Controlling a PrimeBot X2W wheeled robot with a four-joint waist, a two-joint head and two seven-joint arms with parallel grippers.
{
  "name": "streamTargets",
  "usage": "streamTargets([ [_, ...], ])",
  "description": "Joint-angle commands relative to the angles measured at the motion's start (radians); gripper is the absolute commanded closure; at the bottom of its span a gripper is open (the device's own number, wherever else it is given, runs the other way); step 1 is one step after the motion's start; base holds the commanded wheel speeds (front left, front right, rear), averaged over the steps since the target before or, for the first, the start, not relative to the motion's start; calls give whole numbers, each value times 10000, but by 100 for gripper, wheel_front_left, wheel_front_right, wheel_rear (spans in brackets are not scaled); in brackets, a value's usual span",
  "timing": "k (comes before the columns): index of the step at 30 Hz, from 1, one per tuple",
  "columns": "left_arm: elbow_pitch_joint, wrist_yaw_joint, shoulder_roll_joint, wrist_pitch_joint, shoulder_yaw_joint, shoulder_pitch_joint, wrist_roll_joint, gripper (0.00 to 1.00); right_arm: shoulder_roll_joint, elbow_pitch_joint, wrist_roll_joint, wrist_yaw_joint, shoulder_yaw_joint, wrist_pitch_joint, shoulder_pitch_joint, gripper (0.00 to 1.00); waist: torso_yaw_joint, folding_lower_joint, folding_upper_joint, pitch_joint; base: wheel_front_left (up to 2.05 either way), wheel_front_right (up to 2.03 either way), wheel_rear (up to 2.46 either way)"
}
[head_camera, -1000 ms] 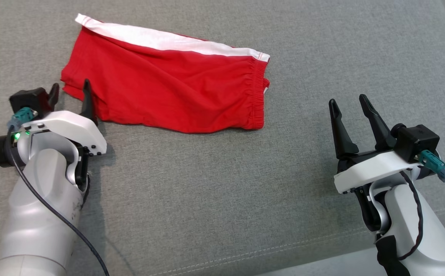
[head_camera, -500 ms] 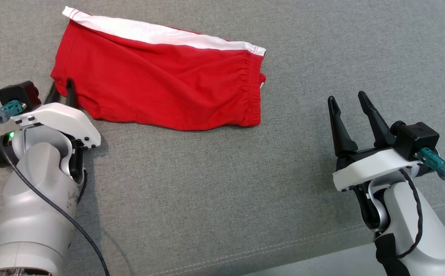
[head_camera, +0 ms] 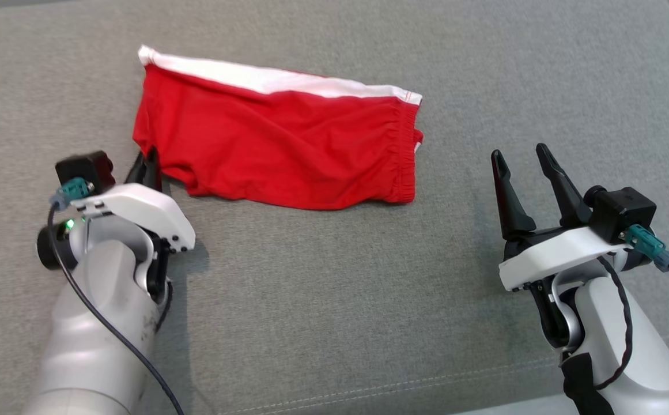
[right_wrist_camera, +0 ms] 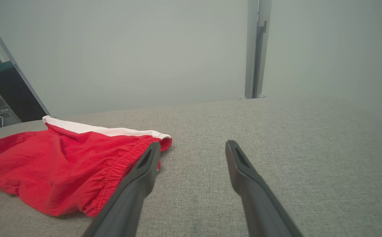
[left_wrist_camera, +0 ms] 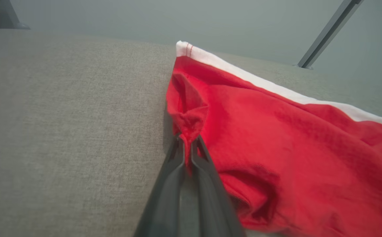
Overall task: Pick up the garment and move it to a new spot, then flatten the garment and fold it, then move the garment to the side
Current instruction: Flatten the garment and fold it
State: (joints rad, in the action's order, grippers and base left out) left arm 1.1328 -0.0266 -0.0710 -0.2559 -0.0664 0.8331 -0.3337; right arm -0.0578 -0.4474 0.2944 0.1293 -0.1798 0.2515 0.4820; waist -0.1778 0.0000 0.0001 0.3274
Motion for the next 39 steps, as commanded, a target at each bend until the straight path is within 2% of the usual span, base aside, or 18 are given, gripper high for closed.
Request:
streamTargets([
  [1,-253,-37,-306,-59,222,-105,59,100,61,156,36,14,-208,103,-21,0,205,0,-1,-231,0,0,0],
  [12,-454,10,81,-59,394,-1538,-47,100,67,-275,140,14,-198,103,-513,0,881,0,-1,-1427,0,0,0],
  [19,-559,37,126,-59,495,-2077,-9,100,-35,-328,209,14,-239,103,-643,0,968,0,-1,-1625,0,0,0],
  [21,-739,-131,141,-59,573,-2160,-84,100,-71,-338,225,14,-257,103,-633,0,971,0,-1,-1611,0,0,0],
  [22,-861,-146,145,-59,550,-2213,-14,9,-85,-346,239,14,-268,103,-623,0,970,0,-1,-1620,0,0,0],
  [23,-1028,-139,147,-59,573,-2271,36,0,-97,-348,251,14,-282,103,-612,0,972,0,-1,-1627,0,0,0],
  [29,-2205,46,22,-59,771,-2905,566,0,-170,-299,155,14,-201,103,-628,0,1113,0,-1,-1838,0,0,0],
  [31,-3031,163,-8,-59,924,-3388,902,0,-170,-266,29,14,-52,103,-782,0,1215,0,-1,-2059,0,0,0],
  [39,-5124,162,47,-59,1423,-4826,1620,0,-177,-223,-184,14,260,103,-1276,0,1478,0,-1,-2550,0,0,0],
])
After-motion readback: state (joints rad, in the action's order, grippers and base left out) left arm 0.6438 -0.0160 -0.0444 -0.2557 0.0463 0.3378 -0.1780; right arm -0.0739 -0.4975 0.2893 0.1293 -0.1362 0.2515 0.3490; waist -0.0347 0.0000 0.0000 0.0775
